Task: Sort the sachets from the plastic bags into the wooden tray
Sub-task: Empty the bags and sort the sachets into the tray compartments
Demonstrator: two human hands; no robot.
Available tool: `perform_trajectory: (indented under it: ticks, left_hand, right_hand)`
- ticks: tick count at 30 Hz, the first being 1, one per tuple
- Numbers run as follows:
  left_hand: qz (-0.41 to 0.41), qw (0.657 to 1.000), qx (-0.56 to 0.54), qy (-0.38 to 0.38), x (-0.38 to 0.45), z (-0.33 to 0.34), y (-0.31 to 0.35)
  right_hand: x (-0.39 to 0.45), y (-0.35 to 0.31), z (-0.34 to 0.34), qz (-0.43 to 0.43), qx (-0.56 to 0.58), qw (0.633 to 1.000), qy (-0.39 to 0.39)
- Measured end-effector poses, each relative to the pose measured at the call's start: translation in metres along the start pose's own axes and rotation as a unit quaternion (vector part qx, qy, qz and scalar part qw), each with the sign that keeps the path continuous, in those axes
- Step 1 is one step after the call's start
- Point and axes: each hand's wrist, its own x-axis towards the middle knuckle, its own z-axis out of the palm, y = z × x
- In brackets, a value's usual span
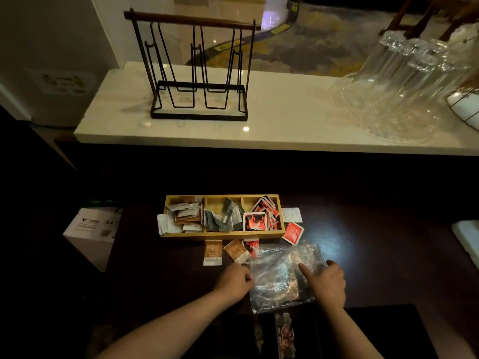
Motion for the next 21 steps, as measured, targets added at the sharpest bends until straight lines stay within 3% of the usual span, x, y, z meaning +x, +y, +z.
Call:
perform_trajectory:
  ticks: [5,9,12,14,17,21]
  left_hand:
    - [-0.040,0.993,-0.101,-0.046,0.002,0.002,-0.001]
    - [-0.105,0.950,-0.287,-0.059,-0.005,0.000,0.003]
    - [-0.127,0.924,-0.353,-0.073,-0.008,0.001,0.006]
    - [-0.127,0.918,-0.368,-0.076,-0.009,0.002,0.007]
    - [-0.096,0.938,-0.326,-0.066,-0.011,-0.001,0.007]
    - [-0.076,0.954,-0.289,0.014,-0.023,-0.032,-0.014]
  right_hand:
    - [0.006,-0.002,0.003,0.035,-0.003,0.998,-0.058]
    - [0.013,-0.003,0.002,0.035,-0.039,0.990,-0.129]
    - [0.017,0.000,0.007,0.024,-0.050,0.988,-0.145]
    - [0.011,-0.004,0.008,0.008,-0.020,0.988,-0.152]
    - [0.000,-0.011,0.002,-0.023,0.082,0.980,-0.178]
    - [-0.011,-0.022,-0.008,-0.079,0.218,0.933,-0.274]
